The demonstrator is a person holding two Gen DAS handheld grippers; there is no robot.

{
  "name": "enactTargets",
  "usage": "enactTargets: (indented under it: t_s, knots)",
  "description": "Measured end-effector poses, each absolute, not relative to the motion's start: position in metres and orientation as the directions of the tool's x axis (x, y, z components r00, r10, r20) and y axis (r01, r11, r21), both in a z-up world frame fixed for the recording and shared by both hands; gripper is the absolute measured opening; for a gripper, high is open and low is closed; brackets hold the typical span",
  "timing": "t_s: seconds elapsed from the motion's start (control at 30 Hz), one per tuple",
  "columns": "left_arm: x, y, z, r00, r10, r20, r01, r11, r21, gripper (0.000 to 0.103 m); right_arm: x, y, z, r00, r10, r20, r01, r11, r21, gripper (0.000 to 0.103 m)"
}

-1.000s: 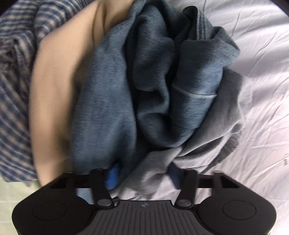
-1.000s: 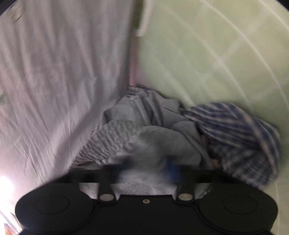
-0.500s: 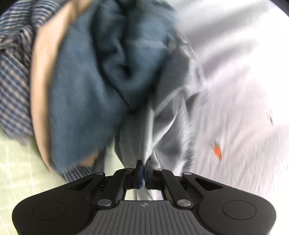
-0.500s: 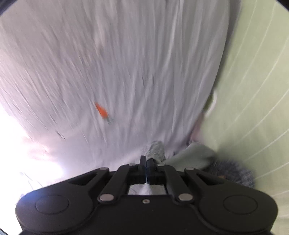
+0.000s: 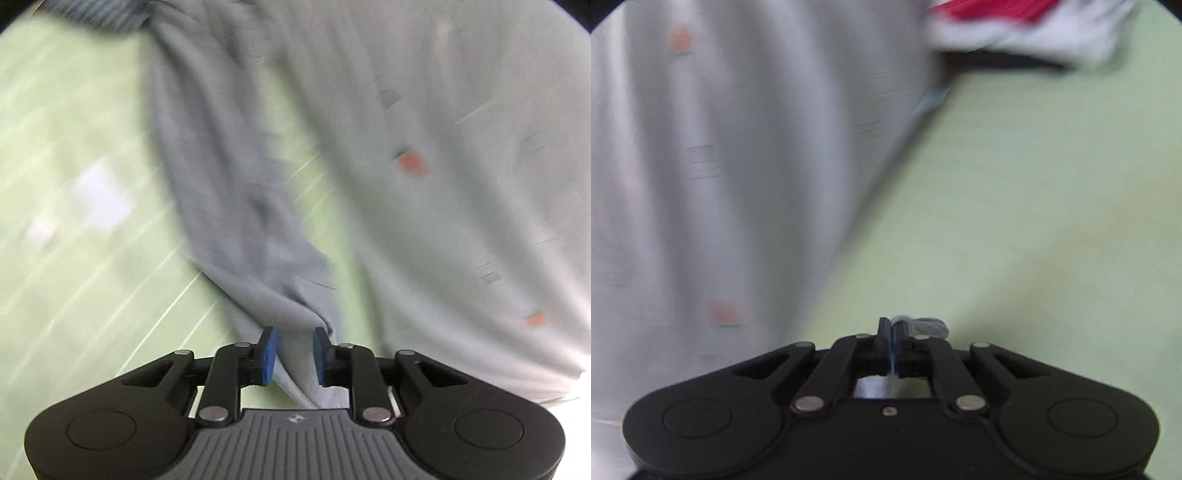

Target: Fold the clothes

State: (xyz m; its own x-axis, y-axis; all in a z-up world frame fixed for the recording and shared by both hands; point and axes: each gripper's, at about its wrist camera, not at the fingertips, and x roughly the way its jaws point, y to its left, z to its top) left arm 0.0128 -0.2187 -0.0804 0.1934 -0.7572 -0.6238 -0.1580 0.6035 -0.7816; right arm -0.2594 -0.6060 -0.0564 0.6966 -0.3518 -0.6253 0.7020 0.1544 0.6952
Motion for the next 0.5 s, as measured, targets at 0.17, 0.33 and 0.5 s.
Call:
enactTargets:
  t_s: [0.17,0.33,0.5]
  knots:
    - [0.020,-0.173,-0.090,0.260,-0.632,-0.730,-0.267,0.679,-0.684,0.039,-0.293,-0.620,-0.070,0.666,-0.331,-0.669,0.738,0.158,0.656,0.038]
    - [0.012,-0.153,-0.114,0.296,-0.547,-0.783,-0.350,0.701,-0.622,0.048,-0.304,-0.632,-0.097,0.654,-0.321,-0.685,0.755,0.224,0.616,0.050]
    - [0.028,-0.155,-0.116,0.291,-0.486,-0.824,-0.335,0.755,-0.564,0.067,-0.281,-0.655,-0.128,0.635,-0.310,-0.708,0.772,0.214,0.598,0.067]
